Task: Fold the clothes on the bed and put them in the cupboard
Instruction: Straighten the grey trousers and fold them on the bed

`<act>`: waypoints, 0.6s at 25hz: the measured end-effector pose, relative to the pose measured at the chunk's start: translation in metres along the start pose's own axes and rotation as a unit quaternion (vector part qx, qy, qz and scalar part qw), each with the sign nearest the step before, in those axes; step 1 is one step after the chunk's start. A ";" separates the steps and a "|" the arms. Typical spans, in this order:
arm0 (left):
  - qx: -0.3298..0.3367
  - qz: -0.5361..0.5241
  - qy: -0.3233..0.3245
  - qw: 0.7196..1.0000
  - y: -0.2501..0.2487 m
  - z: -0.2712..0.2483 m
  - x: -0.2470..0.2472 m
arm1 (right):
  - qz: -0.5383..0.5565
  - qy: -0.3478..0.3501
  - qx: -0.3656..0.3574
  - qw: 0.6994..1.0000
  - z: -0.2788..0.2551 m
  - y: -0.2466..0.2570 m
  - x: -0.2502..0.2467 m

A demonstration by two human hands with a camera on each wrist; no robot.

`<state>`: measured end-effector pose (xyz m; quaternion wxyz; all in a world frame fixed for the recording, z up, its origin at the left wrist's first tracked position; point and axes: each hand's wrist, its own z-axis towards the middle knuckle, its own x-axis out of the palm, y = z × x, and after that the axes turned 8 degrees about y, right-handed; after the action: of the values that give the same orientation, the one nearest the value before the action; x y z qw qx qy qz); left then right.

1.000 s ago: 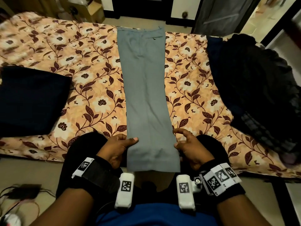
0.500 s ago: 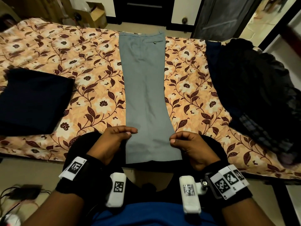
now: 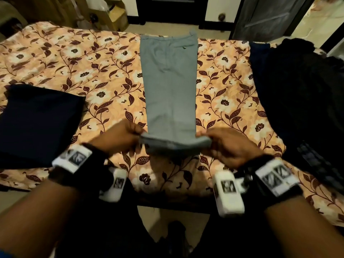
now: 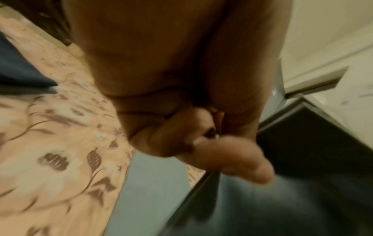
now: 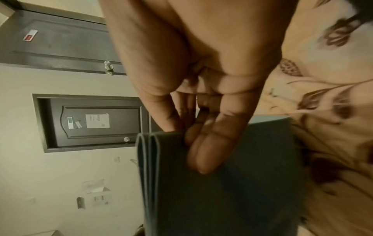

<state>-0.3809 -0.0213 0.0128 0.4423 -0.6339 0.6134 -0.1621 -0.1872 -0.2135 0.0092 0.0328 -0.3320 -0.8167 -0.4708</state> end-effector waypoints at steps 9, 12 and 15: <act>-0.079 -0.203 -0.246 0.945 0.033 0.181 -0.051 | -0.349 -0.166 -0.018 0.922 0.210 0.053 -0.043; -0.102 -0.203 -0.228 0.947 0.071 0.183 -0.019 | -0.320 -0.096 0.022 0.942 0.226 -0.014 -0.057; -0.101 -0.194 -0.226 0.949 0.075 0.186 -0.008 | -0.274 -0.173 -0.021 0.946 0.237 -0.034 -0.063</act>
<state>-0.2911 0.0646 -0.1453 0.4634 -0.8018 0.3757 -0.0346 -0.0962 -0.0694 -0.1703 -0.2465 -0.1724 -0.8593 -0.4137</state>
